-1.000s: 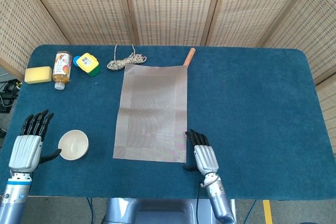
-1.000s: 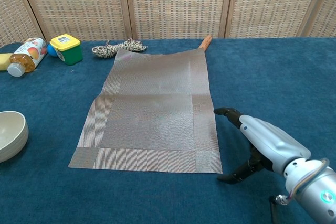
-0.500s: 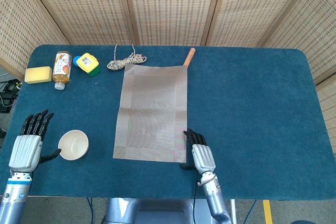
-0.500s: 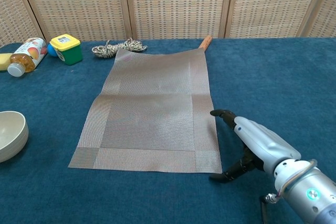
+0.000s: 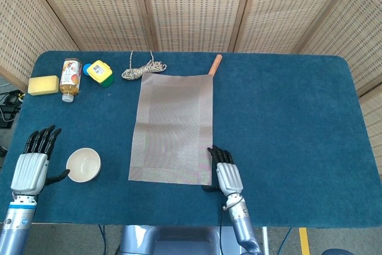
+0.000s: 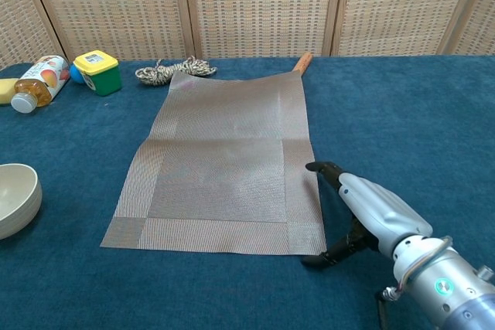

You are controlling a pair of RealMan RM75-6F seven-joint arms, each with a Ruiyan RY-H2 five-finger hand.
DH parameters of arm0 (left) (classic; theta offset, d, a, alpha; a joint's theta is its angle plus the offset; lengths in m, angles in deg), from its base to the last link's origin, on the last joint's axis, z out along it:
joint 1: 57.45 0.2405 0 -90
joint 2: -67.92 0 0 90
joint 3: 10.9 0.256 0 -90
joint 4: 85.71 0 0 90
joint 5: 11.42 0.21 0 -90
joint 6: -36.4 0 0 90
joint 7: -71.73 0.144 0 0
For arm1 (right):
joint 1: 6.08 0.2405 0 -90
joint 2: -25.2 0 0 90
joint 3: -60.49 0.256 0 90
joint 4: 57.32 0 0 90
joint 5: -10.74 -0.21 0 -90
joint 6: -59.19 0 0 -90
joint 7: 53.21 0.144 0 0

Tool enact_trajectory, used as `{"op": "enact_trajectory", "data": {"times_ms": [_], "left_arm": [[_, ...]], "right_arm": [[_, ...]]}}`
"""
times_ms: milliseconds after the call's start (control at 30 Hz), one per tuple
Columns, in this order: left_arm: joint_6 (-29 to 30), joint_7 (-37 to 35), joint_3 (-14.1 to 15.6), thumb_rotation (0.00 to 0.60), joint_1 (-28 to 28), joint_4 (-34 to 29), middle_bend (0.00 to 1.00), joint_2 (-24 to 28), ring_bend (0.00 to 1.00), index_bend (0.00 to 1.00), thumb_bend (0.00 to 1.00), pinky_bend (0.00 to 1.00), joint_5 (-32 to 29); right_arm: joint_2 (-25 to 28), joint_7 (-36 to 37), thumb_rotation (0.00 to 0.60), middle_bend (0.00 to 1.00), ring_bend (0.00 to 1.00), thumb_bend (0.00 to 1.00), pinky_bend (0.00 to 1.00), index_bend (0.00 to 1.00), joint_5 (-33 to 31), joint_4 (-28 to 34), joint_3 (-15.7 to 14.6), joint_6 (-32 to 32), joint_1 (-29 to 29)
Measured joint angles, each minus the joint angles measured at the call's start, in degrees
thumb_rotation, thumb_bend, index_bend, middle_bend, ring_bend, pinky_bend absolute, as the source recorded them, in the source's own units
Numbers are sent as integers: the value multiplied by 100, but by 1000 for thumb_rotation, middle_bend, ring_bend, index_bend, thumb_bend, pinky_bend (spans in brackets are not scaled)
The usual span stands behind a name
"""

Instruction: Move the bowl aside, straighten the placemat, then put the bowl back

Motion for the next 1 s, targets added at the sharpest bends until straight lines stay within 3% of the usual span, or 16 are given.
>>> {"op": "enact_trajectory", "data": {"times_ms": [233, 433, 700, 833, 1000], "left_arm": [[-45, -54, 5, 600, 8, -43, 0, 25, 0, 0, 48, 0, 4], [-71, -50, 4, 600, 10, -57, 0, 27, 0, 0, 49, 0, 12], [-114, -67, -6, 600, 8, -61, 0, 27, 0, 0, 48, 0, -8], [-134, -93, -19, 600, 9, -60, 0, 29, 0, 0, 50, 0, -30], [-165, -105, -25, 600, 5, -63, 0, 29, 0, 0, 51, 0, -45]], "right_arm": [[-178, 884, 600, 0, 0, 384, 0, 1, 608, -495, -61, -323, 32], [-318, 1745, 600, 0, 0, 439, 0, 64, 1211, -957, -96, -844, 50], [-440, 2126, 600, 0, 0, 410, 0, 381, 1401, -1287, -140, -1025, 31], [-486, 2165, 600, 53, 0, 391, 0, 511, 1361, -1369, -120, -967, 35], [-515, 2178, 600, 94, 0, 391, 0, 591, 1323, -1427, -87, -908, 49]]}}
